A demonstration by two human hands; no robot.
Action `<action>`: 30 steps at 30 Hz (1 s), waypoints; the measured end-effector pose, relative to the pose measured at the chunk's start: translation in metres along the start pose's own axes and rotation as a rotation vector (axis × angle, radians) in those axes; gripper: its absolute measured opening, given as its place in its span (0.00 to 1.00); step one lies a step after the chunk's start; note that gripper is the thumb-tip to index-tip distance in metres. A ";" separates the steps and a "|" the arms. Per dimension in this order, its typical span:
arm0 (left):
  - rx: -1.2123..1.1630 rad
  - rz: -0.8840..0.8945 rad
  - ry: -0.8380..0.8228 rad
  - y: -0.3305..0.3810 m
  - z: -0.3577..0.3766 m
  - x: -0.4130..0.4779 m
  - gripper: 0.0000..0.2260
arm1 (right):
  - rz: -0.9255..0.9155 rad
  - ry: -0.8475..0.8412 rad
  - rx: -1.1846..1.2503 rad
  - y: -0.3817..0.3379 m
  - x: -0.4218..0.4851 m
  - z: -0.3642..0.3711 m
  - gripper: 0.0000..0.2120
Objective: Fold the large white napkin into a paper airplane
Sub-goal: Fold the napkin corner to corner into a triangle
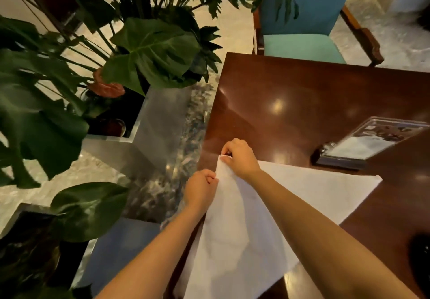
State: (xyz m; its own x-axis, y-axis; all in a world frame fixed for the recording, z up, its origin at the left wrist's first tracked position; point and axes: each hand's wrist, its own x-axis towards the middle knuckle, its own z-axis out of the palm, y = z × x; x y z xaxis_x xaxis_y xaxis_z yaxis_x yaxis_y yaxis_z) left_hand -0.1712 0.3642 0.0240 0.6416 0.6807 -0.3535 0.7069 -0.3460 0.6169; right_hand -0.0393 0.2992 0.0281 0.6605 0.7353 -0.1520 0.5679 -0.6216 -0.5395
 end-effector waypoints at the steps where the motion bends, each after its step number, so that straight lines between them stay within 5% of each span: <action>1: 0.024 0.023 0.015 -0.001 0.002 0.000 0.03 | -0.005 0.020 -0.010 0.001 -0.001 0.002 0.08; 8: 0.008 0.069 0.076 0.005 0.006 0.003 0.16 | 0.095 0.103 -0.072 0.001 -0.014 0.010 0.09; 17: -0.062 0.240 -0.178 0.033 0.022 0.003 0.10 | 0.339 -0.011 0.062 0.015 -0.052 -0.009 0.09; 20: -0.115 0.236 -0.315 0.046 0.025 -0.002 0.04 | 0.317 -0.001 0.229 0.025 -0.064 -0.031 0.13; 24: -0.251 0.261 -0.310 0.063 0.021 -0.014 0.04 | 0.188 -0.098 0.163 0.039 -0.080 -0.064 0.06; 30: -0.295 0.368 -0.297 0.080 0.015 -0.032 0.14 | 0.124 -0.074 0.235 0.058 -0.108 -0.105 0.17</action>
State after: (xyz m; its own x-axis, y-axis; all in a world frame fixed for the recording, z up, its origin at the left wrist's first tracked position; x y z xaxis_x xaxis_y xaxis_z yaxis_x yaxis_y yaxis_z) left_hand -0.1309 0.3053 0.0737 0.9171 0.3226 -0.2341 0.3342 -0.3023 0.8927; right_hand -0.0261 0.1558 0.1003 0.6754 0.6805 -0.2843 0.3495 -0.6348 -0.6891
